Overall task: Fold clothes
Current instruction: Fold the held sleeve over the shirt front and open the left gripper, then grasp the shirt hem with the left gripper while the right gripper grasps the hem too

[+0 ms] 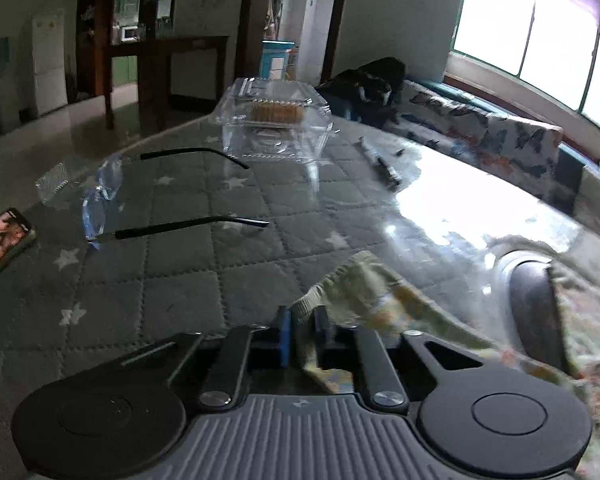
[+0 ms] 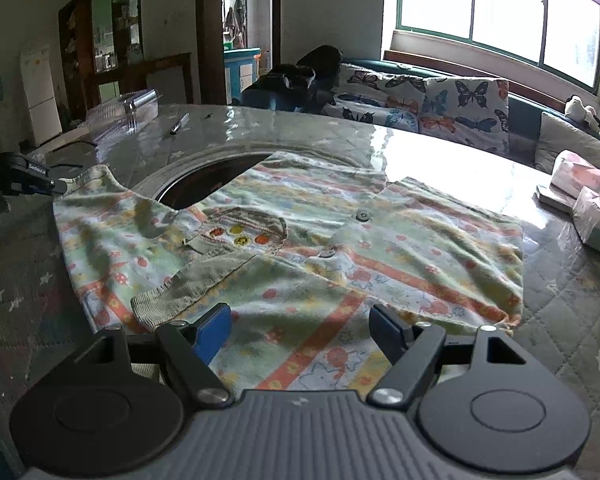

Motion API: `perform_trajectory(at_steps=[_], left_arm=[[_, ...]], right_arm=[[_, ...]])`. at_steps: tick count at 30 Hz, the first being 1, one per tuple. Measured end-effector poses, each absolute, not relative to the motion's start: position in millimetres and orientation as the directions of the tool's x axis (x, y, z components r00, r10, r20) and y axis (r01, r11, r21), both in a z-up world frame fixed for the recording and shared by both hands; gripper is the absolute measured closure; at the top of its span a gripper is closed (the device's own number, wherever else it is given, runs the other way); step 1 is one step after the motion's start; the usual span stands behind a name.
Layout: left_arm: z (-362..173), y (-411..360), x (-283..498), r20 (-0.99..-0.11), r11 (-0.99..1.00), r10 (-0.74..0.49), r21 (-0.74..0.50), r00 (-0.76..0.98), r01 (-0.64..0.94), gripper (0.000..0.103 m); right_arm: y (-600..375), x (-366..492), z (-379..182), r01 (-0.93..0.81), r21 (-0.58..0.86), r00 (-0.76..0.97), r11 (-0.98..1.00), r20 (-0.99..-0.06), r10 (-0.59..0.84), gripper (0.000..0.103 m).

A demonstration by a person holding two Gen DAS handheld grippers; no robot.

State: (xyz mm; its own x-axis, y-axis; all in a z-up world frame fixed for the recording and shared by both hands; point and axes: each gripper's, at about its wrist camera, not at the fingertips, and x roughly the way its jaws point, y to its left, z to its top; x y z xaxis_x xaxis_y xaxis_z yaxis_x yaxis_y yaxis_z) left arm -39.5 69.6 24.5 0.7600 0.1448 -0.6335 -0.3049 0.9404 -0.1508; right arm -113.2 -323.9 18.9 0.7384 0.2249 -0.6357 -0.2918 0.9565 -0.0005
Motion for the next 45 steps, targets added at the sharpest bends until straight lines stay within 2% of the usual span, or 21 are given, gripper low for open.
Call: perform_trajectory(at_steps=[4, 10, 15, 24, 31, 33, 35, 40, 45], left_arm=[[47, 49, -54, -0.59, 0.948, 0.018, -0.246, 0.807, -0.201, 0.093], [80, -8, -72, -0.526, 0.92, -0.267, -0.389, 0.808, 0.051, 0.094], [92, -63, -76, -0.48, 0.846, -0.478, -0.477, 0.736, 0.239, 0.094], [78, -156, -79, -0.448, 0.693, -0.719, -0.52, 0.531, 0.499, 0.094], [50, -187, -92, -0.566, 0.719, -0.686, -0.433, 0.457, 0.543, 0.085], [49, -183, -95, -0.574, 0.727, -0.675, -0.415, 0.463, 0.547, 0.066], [53, -176, -96, -0.57, 0.743, -0.658, -0.386, 0.492, 0.547, 0.061], [57, -146, -86, -0.563, 0.804, -0.587, -0.32, 0.582, 0.501, 0.056], [45, -110, -72, -0.602, 0.877, -0.478, -0.28, 0.64, 0.391, 0.057]], right_arm=[[-330, -115, 24, -0.275, 0.026, 0.747, 0.961, -0.623, 0.231, 0.025], [-345, -118, 29, -0.239, 0.055, 0.765, 0.97, -0.604, 0.223, 0.028], [-364, -125, 34, -0.201, 0.091, 0.777, 0.975, -0.592, 0.215, 0.036], [-406, -139, 40, -0.086, 0.162, 0.8, 0.983, -0.577, 0.165, 0.053], [-424, -137, 41, -0.036, 0.228, 0.802, 0.973, -0.574, 0.164, 0.061], [-422, -135, 39, -0.052, 0.245, 0.791, 0.968, -0.582, 0.19, 0.061], [-418, -132, 36, -0.07, 0.256, 0.778, 0.964, -0.591, 0.213, 0.061], [-398, -121, 22, -0.099, 0.239, 0.737, 0.966, -0.635, 0.232, 0.062], [-389, -113, 10, -0.097, 0.22, 0.717, 0.971, -0.66, 0.222, 0.069]])
